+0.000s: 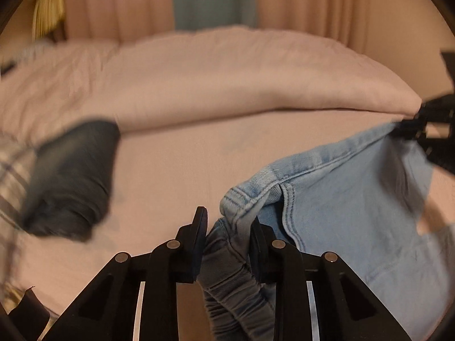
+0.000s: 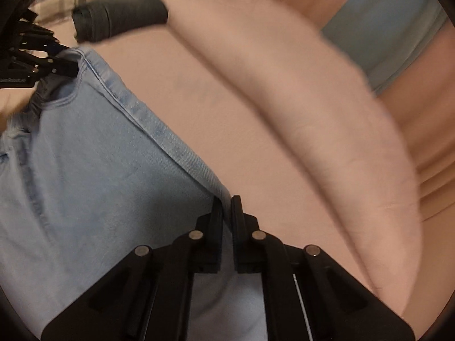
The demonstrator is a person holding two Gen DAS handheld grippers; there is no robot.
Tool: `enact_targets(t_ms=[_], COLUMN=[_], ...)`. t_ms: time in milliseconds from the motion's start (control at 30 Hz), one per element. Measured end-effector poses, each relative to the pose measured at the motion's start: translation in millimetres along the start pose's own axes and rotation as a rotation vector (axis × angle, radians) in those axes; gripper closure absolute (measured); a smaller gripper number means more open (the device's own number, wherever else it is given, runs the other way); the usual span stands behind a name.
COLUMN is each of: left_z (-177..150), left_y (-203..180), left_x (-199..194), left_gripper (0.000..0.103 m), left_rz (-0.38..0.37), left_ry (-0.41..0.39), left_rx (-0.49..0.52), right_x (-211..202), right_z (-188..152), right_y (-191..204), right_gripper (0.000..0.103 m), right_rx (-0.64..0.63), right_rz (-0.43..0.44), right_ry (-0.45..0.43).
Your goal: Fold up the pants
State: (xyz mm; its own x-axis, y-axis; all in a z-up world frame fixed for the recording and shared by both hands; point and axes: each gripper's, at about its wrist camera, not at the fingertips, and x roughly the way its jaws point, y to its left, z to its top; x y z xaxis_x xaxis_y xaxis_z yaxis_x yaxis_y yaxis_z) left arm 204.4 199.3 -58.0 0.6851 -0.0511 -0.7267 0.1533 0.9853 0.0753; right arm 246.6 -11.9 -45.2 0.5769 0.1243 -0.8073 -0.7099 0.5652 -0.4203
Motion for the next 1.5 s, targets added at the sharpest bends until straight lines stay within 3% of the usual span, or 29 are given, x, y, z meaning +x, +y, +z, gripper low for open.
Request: enact_targets(t_ms=[167, 300, 433, 533, 633, 700, 800, 900, 1000, 1067, 1100, 1133, 1167, 1200, 1267, 1367, 1500], left_z=[-28.8, -75.1, -124.2, -157.5, -178.2, -177.7, -173.2, -180.1, -181.3, -179.8, -180.7, -184.8, -190.3, -193.8, -194.6, -177.2, -134.1], left_y=[-16.9, -33.4, -47.3, -63.7, -82.4, -84.5, -81.7, -84.4, -82.8, -81.6, -78.8, -74.1, -68.8, -62.7, -50.2, -40.5, -51.2], left_x=[-60.6, -99.9, -103.3, -87.5, -79.9, -85.2, -97.2, -96.3, -83.6, -91.9, -96.2, -103.1, -111.4, -118.2, -131.2, -145.3, -135.6], left_gripper=[0.076, 0.076, 0.076, 0.076, 0.076, 0.076, 0.076, 0.073, 0.067, 0.054, 0.041, 0.038, 0.038, 0.038, 0.038, 0.038, 0.038], left_rz=[-0.005, -0.013, -0.040, 0.019, 0.087, 0.088, 0.044, 0.066, 0.061, 0.061, 0.060, 0.055, 0.061, 0.072, 0.085, 0.032, -0.117], left_ry=[-0.154, -0.229, -0.157, -0.072, -0.049, -0.043, -0.046, -0.055, 0.011, 0.033, 0.061, 0.073, 0.067, 0.070, 0.064, -0.017, -0.125], left_rx=[0.079, 0.129, 0.161, 0.249, 0.365, 0.369, 0.327, 0.356, 0.315, 0.286, 0.271, 0.261, 0.254, 0.242, 0.184, 0.058, -0.061], right_x=[-97.9, -148.6, -165.7, -153.6, -128.6, -117.5, -118.8, -129.7, -114.6, -106.1, -104.6, -105.9, -108.7, -111.1, -116.1, -125.3, -116.6], right_z=[-40.3, -91.1, -137.3, -166.7, -190.0, -195.6, -189.9, -181.9, -181.0, -193.1, -192.9, -191.2, -189.2, -186.5, -182.9, -171.3, -142.4], right_y=[19.1, 39.1, 102.6, 162.5, 194.9, 205.2, 190.3, 178.9, 180.1, 194.5, 195.4, 191.7, 183.6, 173.8, 149.0, 100.4, 37.6], right_gripper=[0.098, 0.097, 0.097, 0.097, 0.097, 0.096, 0.097, 0.097, 0.092, 0.091, 0.091, 0.093, 0.087, 0.072, 0.051, 0.049, 0.050], right_rx=[-0.061, -0.099, -0.192, -0.306, -0.389, -0.419, -0.366, -0.351, -0.324, -0.324, -0.309, -0.289, -0.263, -0.233, -0.134, 0.041, 0.325], right_rz=[-0.089, -0.044, 0.094, 0.149, 0.144, 0.114, 0.149, 0.138, 0.186, 0.184, 0.184, 0.192, 0.209, 0.223, 0.275, 0.359, 0.398], right_ry=[-0.156, -0.215, -0.150, -0.068, -0.007, 0.008, 0.016, 0.000, 0.018, 0.050, 0.054, 0.058, 0.060, 0.061, 0.044, -0.024, -0.054])
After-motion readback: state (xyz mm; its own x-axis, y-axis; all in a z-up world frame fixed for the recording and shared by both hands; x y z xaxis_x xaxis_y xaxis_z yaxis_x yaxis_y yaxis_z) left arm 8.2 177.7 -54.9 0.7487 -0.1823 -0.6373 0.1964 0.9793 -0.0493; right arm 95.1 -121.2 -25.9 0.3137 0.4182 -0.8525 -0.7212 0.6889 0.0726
